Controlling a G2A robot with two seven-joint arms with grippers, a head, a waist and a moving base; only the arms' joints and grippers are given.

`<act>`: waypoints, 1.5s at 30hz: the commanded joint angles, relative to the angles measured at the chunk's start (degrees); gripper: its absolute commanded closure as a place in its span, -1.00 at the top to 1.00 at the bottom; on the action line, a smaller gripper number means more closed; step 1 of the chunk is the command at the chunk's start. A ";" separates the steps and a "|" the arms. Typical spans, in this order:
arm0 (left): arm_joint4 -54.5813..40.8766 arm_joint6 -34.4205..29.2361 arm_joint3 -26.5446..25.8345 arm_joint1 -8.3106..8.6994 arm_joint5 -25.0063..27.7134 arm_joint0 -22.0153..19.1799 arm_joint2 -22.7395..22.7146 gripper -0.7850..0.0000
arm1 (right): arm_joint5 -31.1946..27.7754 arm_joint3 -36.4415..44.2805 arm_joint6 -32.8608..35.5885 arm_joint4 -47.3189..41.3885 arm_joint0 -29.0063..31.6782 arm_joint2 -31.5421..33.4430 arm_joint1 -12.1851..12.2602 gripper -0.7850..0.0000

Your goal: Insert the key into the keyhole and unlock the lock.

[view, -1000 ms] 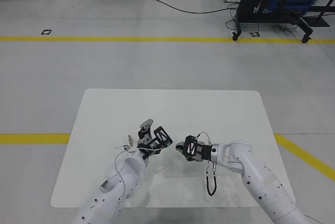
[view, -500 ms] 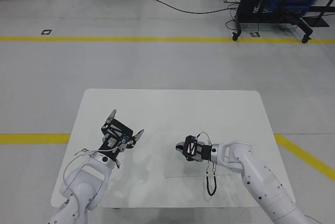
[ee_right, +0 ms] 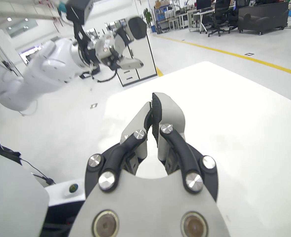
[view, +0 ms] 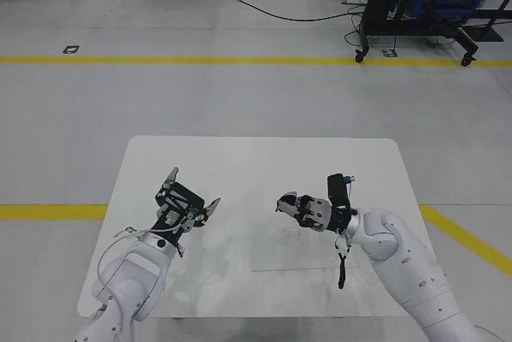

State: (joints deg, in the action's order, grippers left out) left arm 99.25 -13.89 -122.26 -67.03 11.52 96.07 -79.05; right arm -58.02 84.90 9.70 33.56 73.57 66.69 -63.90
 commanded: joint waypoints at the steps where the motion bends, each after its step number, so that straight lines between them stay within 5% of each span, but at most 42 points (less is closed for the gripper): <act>1: 0.00 0.00 0.00 0.00 0.00 0.00 0.00 1.00 | 0.02 1.76 1.62 -5.80 0.54 -0.17 0.54 -1.00; 16: -2.80 2.65 0.04 -0.11 1.62 0.74 1.52 1.00 | 3.06 -0.15 1.82 -11.30 1.46 -2.48 0.15 -1.00; 21: -33.31 4.52 3.65 -0.46 10.45 0.04 -1.34 1.00 | 3.47 -5.32 5.91 -21.98 -2.37 -7.97 -0.87 -1.00; 26: -62.94 -2.76 10.35 -0.08 22.13 -3.41 -3.27 1.00 | 0.02 -9.47 5.09 -29.61 -5.73 -11.90 -2.31 -1.00; 35: -95.39 -22.14 19.63 0.83 26.34 -10.40 1.13 0.97 | 0.02 -11.26 4.79 -38.45 -8.64 -15.53 -4.14 -1.00; 38: -99.14 -27.29 21.85 1.14 24.45 -12.95 1.77 0.51 | 0.02 -12.21 6.36 -39.64 -9.57 -16.33 -4.61 -1.00; 40: -99.51 -28.08 22.18 1.24 24.34 -13.66 1.91 0.07 | 0.02 -12.87 7.02 -40.29 -10.10 -16.71 -4.96 -1.00; 45: -99.59 -28.52 22.93 1.39 24.34 -14.35 2.62 -0.64 | 0.02 -14.53 8.80 -41.76 -11.22 -17.72 -5.88 -1.00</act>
State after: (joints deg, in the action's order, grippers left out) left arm -0.69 -42.34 -99.41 -65.67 35.90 81.85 -76.58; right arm -58.00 70.69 18.23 -7.90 62.53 49.07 -69.65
